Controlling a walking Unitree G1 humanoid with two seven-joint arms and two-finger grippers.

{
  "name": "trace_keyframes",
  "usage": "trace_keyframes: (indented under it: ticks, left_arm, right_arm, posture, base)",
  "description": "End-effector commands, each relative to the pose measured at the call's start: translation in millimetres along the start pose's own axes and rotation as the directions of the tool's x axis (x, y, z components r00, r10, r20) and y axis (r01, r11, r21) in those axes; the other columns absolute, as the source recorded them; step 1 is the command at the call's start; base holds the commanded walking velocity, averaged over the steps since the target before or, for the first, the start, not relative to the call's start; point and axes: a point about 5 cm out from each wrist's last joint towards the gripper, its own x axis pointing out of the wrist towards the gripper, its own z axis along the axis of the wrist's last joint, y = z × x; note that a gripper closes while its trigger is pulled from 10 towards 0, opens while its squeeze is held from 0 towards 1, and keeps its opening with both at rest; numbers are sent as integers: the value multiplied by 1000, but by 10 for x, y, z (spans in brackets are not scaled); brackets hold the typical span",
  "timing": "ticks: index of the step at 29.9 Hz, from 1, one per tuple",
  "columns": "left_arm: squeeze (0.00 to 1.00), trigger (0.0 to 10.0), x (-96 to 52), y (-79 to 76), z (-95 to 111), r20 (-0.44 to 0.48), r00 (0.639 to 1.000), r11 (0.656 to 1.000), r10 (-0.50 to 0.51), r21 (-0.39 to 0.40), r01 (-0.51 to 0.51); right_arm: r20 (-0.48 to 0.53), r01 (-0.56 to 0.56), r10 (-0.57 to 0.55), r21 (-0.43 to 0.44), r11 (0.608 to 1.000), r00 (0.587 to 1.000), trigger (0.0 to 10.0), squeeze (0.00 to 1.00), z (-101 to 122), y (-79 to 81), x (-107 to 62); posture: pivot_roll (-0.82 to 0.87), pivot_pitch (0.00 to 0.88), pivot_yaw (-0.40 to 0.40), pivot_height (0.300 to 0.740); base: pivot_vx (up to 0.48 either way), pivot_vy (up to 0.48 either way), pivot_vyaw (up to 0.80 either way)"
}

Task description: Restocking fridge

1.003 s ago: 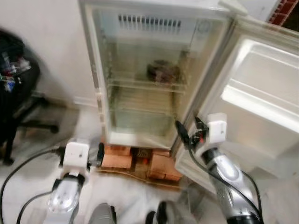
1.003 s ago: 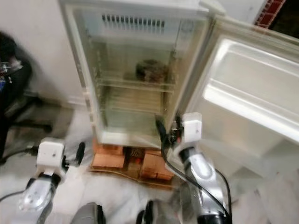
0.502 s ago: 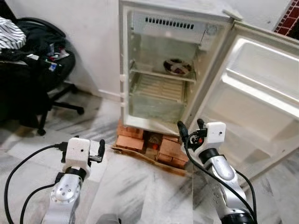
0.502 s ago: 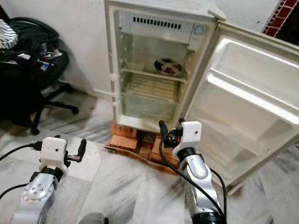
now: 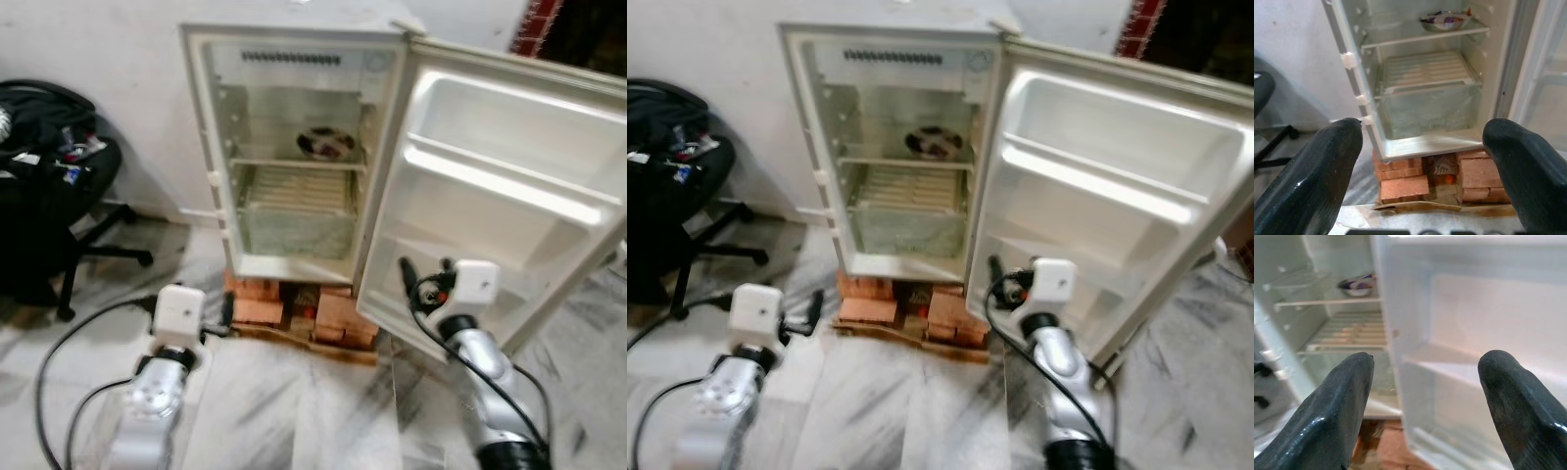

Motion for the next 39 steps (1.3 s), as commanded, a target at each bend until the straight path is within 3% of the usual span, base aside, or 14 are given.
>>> trace_keyframes:
  ticks: [1, 7, 8, 9, 11, 17, 24, 25, 28, 32, 34, 39]
  left_arm:
    - [0, 10000, -21, 56, -53, -22, 1000, 1000, 18, 7, -18]
    - [0, 10000, -17, 38, -62, -22, 1000, 1000, 15, 6, -15]
    - [0, 10000, -19, 32, -66, -23, 1000, 1000, 14, 4, -13]
    - [0, 10000, -19, 32, -66, -23, 1000, 1000, 14, 4, -13]
    - [0, 10000, -26, 19, -82, -28, 1000, 1000, 7, 4, -7]
    - [0, 10000, -38, 2, -120, -38, 999, 1000, -2, 6, 2]
    - [0, 10000, -20, 9, -148, -58, 998, 1000, 14, 28, -12]
    - [0, 10000, -20, 27, -161, -64, 998, 999, 20, 28, -19]
    - [0, 10000, -20, 40, -160, -63, 998, 999, 23, 29, -22]
    - [0, 10000, 1, 114, -159, -69, 992, 994, 103, 37, -101]
    - [0, 10000, 20, 172, -152, -68, 985, 987, 160, 3, -161]
    - [0, 10000, 35, 165, -129, -51, 991, 992, 127, -6, -128]
  right_arm:
    - [16, -44, 44, 6, 999, 999, 10000, 0, 33, 135, 63]
    - [-8, -115, 115, 22, 993, 993, 10000, 0, -13, 203, 60]
    - [-54, -222, 225, 63, 973, 973, 10000, 0, -76, 288, 29]
    - [-54, -222, 225, 63, 973, 973, 10000, 0, -76, 288, 29]
    - [-114, -328, 328, 21, 944, 938, 10000, 0, -152, 336, -18]
    - [-210, -380, 366, -29, 925, 907, 10000, 0, -253, 217, -35]
    - [-187, -367, 347, -87, 926, 919, 10000, 0, -185, 178, 38]
    - [-141, -312, 296, -106, 944, 945, 10000, 0, -129, 160, 79]
    - [-96, -245, 235, -117, 962, 967, 10000, 0, -81, 136, 105]
    - [-43, -154, 150, -102, 983, 988, 10000, 0, -46, 114, 109]
    - [-18, -114, 113, -80, 990, 993, 10000, 0, -22, 103, 113]
    - [15, -70, 71, -53, 996, 997, 10000, 0, 27, 83, 138]
  posture:
    - [74, 1, -39, 740]
    - [72, 4, -44, 740]
    - [73, 5, -45, 740]
    - [73, 5, -45, 740]
    - [72, 5, -46, 740]
    - [72, 2, -53, 740]
    - [74, 0, -56, 740]
    - [75, 0, -57, 740]
    - [75, 0, -57, 740]
    - [71, 0, -54, 740]
    - [67, 0, -51, 740]
    - [64, 0, -51, 740]
  base:
    - [0, -446, 0]
    - [0, -450, 0]
    - [0, -465, 0]
    - [0, -465, 0]
    - [0, -480, 0]
    - [0, -480, 0]
    - [0, -427, 0]
    - [0, -371, 0]
    - [0, -331, 0]
    - [0, 0, 0]
    - [0, 0, 0]
    - [0, 0, 0]
